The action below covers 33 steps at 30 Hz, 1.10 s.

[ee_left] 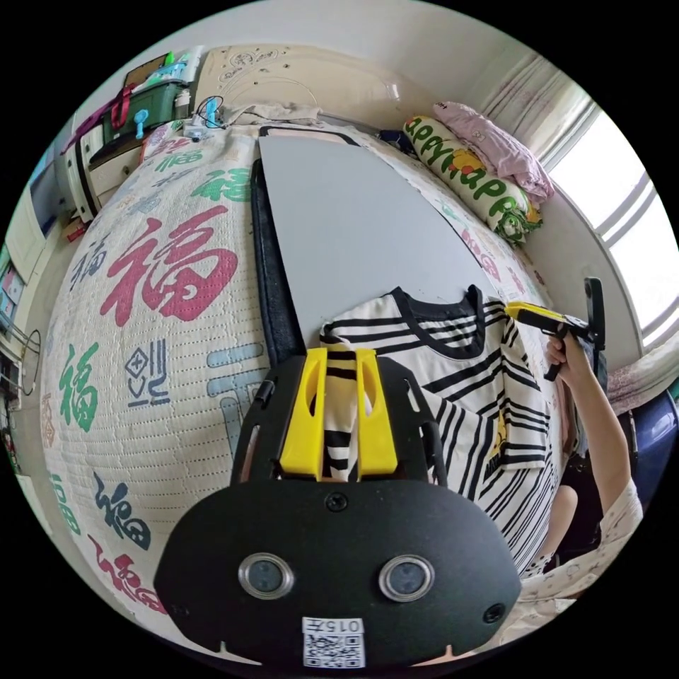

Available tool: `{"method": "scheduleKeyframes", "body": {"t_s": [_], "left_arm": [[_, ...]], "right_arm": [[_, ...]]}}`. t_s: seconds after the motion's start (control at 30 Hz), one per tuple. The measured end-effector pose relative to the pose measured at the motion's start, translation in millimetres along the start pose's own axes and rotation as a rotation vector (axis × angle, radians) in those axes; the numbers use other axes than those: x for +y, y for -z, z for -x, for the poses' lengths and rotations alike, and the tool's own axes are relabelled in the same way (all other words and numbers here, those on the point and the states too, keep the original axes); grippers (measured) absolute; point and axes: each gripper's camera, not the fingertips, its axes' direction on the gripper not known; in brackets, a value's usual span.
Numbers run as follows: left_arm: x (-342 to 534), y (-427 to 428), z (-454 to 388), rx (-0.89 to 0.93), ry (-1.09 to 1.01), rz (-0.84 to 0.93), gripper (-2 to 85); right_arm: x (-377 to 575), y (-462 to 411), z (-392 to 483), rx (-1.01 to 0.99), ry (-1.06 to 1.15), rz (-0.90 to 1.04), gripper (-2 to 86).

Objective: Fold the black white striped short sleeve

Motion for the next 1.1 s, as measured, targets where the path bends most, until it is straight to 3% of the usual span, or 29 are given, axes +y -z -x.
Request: {"method": "scheduleKeyframes", "body": {"t_s": [0.17, 0.3, 0.5, 0.6, 0.77, 0.87, 1.1], "left_arm": [[-7.2, -10.4, 9.4, 0.032, -0.031, 0.015, 1.1], [-9.0, -13.6, 9.2, 0.035, -0.04, -0.008, 0.2], [10.8, 30.3, -1.6, 0.152, -0.125, -0.191, -0.1], [47.4, 71.0, -31.3, 0.205, -0.27, -0.274, -0.2], [189.0, 136.7, -100.1, 0.261, -0.587, -0.352, 0.0], [286.9, 130.4, -126.1, 0.33, -0.709, -0.228, 0.1], [431.1, 53.3, -149.7, 0.345, -0.643, 0.027, 0.4]], "right_arm": [[2.1, 8.0, 12.7, 0.004, -0.017, 0.113, 7.4], [16.3, 29.7, 16.7, 0.01, -0.06, 0.083, 2.7], [69.2, 129.1, 37.0, -0.068, -0.01, -0.068, -0.3], [120.0, 208.1, 54.7, -0.121, 0.078, -0.127, -0.5], [271.7, 351.3, 102.8, -0.199, 0.31, -0.155, -0.6], [374.5, 392.6, 128.1, -0.243, 0.399, -0.049, -0.6], [553.9, 380.2, 175.2, -0.22, 0.517, 0.254, -0.6]]}}
